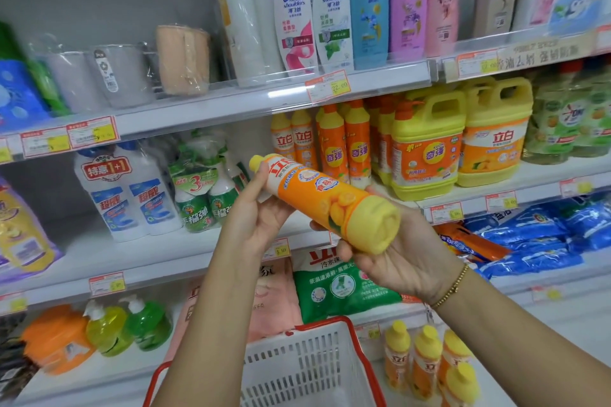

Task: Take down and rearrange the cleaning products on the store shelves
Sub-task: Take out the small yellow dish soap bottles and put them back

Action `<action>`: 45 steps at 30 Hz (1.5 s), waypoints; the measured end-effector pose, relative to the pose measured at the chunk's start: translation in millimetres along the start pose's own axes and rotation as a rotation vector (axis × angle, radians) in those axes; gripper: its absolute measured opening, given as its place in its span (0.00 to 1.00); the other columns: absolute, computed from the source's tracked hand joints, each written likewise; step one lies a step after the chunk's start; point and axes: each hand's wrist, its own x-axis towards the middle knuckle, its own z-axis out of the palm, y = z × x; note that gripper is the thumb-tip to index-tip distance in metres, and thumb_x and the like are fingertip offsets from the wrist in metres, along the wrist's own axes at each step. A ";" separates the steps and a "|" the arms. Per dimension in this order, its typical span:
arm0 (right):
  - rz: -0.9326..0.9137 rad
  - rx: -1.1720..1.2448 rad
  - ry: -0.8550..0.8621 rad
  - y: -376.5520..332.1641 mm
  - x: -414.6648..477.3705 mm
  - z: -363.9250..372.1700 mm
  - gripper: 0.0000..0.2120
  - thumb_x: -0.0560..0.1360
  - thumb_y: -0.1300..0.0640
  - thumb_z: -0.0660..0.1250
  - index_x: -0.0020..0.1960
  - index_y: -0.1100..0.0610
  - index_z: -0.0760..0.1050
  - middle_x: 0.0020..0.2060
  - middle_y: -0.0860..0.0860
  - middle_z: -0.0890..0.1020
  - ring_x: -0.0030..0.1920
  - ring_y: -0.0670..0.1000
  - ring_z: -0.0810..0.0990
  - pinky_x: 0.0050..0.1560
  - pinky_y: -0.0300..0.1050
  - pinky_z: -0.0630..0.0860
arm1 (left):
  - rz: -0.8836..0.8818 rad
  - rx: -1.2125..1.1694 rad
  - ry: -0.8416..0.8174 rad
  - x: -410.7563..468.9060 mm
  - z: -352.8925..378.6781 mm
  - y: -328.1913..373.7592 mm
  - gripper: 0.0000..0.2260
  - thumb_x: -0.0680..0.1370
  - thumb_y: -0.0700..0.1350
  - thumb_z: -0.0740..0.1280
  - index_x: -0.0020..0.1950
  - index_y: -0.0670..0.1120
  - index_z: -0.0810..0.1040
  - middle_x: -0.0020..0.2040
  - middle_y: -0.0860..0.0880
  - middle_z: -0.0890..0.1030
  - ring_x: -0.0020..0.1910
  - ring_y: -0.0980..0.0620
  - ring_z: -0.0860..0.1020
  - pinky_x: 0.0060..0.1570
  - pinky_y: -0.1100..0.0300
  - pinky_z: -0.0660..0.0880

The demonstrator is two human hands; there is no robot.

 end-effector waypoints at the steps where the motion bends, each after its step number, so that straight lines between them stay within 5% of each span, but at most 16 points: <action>1: 0.029 -0.023 0.026 -3.7 -4.4 0.3 0.33 0.73 0.40 0.66 0.65 0.66 0.72 0.57 0.66 0.74 0.44 0.57 0.83 0.42 0.45 0.82 | -0.005 0.001 0.017 2.0 -0.7 -2.8 0.16 0.77 0.47 0.65 0.59 0.37 0.75 0.46 0.38 0.84 0.45 0.44 0.84 0.36 0.52 0.82; 4: 0.142 -0.235 0.158 -21.7 -20.8 5.3 0.28 0.74 0.44 0.64 0.64 0.64 0.72 0.56 0.66 0.79 0.52 0.61 0.82 0.54 0.51 0.79 | 0.029 0.029 0.034 5.7 -0.7 -9.7 0.15 0.76 0.46 0.67 0.59 0.39 0.76 0.47 0.40 0.84 0.46 0.45 0.84 0.37 0.52 0.82; 6: 0.171 -0.494 0.396 -32.7 -28.0 9.2 0.26 0.74 0.45 0.63 0.65 0.61 0.71 0.58 0.62 0.79 0.56 0.59 0.79 0.59 0.55 0.75 | 0.084 0.126 -0.006 6.1 3.7 -15.8 0.17 0.72 0.47 0.68 0.58 0.41 0.77 0.51 0.42 0.83 0.51 0.45 0.83 0.41 0.53 0.82; 10: 0.019 -1.162 0.770 -41.9 -38.6 4.5 0.21 0.70 0.47 0.71 0.60 0.54 0.77 0.51 0.53 0.84 0.50 0.51 0.83 0.56 0.52 0.78 | 0.245 0.448 -0.124 1.4 28.9 -45.2 0.19 0.68 0.47 0.71 0.57 0.43 0.78 0.49 0.48 0.84 0.49 0.51 0.83 0.43 0.56 0.81; 13: -0.172 -1.356 0.915 -40.6 -61.8 -14.3 0.21 0.64 0.51 0.78 0.55 0.50 0.78 0.47 0.51 0.82 0.45 0.49 0.82 0.53 0.50 0.79 | 0.283 0.583 -0.209 2.2 48.7 -89.6 0.29 0.65 0.42 0.77 0.64 0.43 0.75 0.55 0.48 0.82 0.52 0.52 0.83 0.48 0.57 0.80; 17: -0.163 -1.634 1.114 -27.9 -99.8 -51.8 0.19 0.61 0.42 0.76 0.48 0.48 0.78 0.40 0.45 0.82 0.40 0.46 0.80 0.44 0.48 0.78 | 0.205 0.598 -0.300 6.5 64.8 -161.6 0.26 0.67 0.35 0.77 0.61 0.51 0.73 0.56 0.55 0.80 0.53 0.56 0.82 0.49 0.61 0.79; 21: -0.153 -1.600 1.303 0.1 -146.2 -104.7 0.21 0.58 0.43 0.72 0.49 0.45 0.73 0.37 0.37 0.78 0.38 0.38 0.77 0.42 0.39 0.75 | 0.090 0.782 -0.477 19.3 58.6 -240.2 0.27 0.69 0.40 0.76 0.65 0.50 0.72 0.58 0.54 0.79 0.57 0.59 0.79 0.56 0.62 0.76; 23: -0.128 -1.487 1.445 19.5 -172.5 -136.9 0.25 0.60 0.52 0.78 0.55 0.52 0.75 0.41 0.45 0.81 0.42 0.45 0.79 0.45 0.42 0.76 | 0.049 1.023 -0.515 21.7 38.7 -281.0 0.26 0.69 0.43 0.76 0.66 0.49 0.73 0.61 0.53 0.78 0.59 0.58 0.76 0.60 0.60 0.75; 27: -0.052 -1.268 1.656 67.6 -215.2 -199.7 0.22 0.61 0.58 0.79 0.50 0.53 0.73 0.43 0.53 0.82 0.45 0.55 0.81 0.47 0.54 0.77 | -0.197 1.327 -0.613 8.0 -13.7 -344.4 0.18 0.71 0.43 0.75 0.60 0.45 0.78 0.58 0.47 0.80 0.57 0.54 0.78 0.58 0.61 0.73; 31: 0.035 -1.178 1.638 118.4 -230.7 -238.1 0.22 0.61 0.59 0.79 0.51 0.55 0.74 0.44 0.54 0.82 0.47 0.56 0.81 0.48 0.52 0.77 | -0.319 1.404 -0.632 -6.2 -42.7 -377.6 0.19 0.66 0.51 0.71 0.57 0.50 0.80 0.55 0.50 0.80 0.52 0.51 0.79 0.53 0.53 0.76; 36: 0.026 -1.054 1.590 161.2 -226.5 -261.5 0.21 0.63 0.62 0.78 0.49 0.51 0.70 0.39 0.46 0.79 0.43 0.51 0.78 0.43 0.38 0.72 | -0.278 1.380 -0.592 -6.2 -54.9 -389.7 0.15 0.71 0.41 0.73 0.56 0.51 0.79 0.54 0.51 0.80 0.52 0.52 0.80 0.53 0.52 0.77; 41: 0.045 -1.009 1.580 187.0 -223.1 -273.7 0.23 0.63 0.60 0.78 0.52 0.52 0.71 0.43 0.49 0.80 0.45 0.52 0.78 0.48 0.48 0.76 | -0.282 1.371 -0.587 -5.3 -53.3 -388.1 0.14 0.71 0.42 0.73 0.55 0.52 0.79 0.54 0.53 0.80 0.52 0.53 0.79 0.54 0.51 0.77; 45: 0.069 -0.967 1.585 199.2 -225.6 -273.5 0.22 0.63 0.61 0.78 0.51 0.51 0.70 0.44 0.50 0.80 0.48 0.53 0.78 0.46 0.45 0.74 | -0.278 1.374 -0.594 -5.9 -53.9 -388.1 0.13 0.72 0.41 0.72 0.54 0.52 0.78 0.52 0.54 0.78 0.52 0.53 0.79 0.53 0.51 0.78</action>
